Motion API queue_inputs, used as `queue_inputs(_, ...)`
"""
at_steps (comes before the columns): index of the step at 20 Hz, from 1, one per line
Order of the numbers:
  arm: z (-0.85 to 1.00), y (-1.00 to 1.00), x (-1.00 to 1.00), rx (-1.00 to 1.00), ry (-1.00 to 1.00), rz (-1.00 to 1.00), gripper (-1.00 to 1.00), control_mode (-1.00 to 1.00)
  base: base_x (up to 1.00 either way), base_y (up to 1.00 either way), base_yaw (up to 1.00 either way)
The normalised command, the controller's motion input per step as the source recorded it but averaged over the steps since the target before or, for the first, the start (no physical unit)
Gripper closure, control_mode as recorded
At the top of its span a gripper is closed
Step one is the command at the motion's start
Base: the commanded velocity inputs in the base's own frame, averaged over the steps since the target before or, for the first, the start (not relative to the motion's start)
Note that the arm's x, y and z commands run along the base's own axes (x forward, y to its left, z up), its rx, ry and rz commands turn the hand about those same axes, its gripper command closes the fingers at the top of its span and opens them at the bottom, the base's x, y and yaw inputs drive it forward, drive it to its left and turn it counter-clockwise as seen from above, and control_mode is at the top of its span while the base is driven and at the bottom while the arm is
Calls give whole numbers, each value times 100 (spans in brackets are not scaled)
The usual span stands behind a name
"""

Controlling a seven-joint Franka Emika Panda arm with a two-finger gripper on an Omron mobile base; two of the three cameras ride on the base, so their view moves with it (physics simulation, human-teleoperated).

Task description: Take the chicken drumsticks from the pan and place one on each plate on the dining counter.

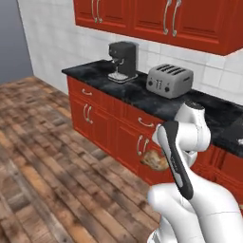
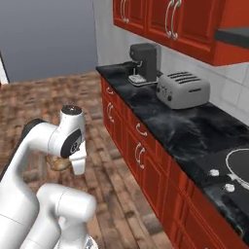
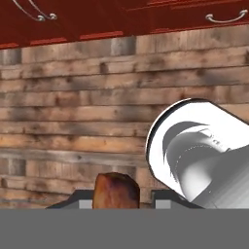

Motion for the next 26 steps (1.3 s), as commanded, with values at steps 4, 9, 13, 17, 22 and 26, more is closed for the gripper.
queue_inputs(4, 0, 0, 0, 0, 0, 0, 100, 100, 16, 51, 67)
queue_inputs(9, 0, 0, 0, 0, 0, 0, 100, 100, 65, 48, 39)
queue_inputs(13, 0, 0, 0, 0, 0, 0, 100, 100, 99, 58, 10)
queue_inputs(17, 0, 0, 0, 0, 0, 0, 100, 100, 100, 51, 9)
queue_inputs(22, 0, 0, 0, 0, 0, 0, 100, 100, 100, 46, 13)
queue_inputs(26, 0, 0, 0, 0, 0, 0, 100, 100, 93, 38, 30)
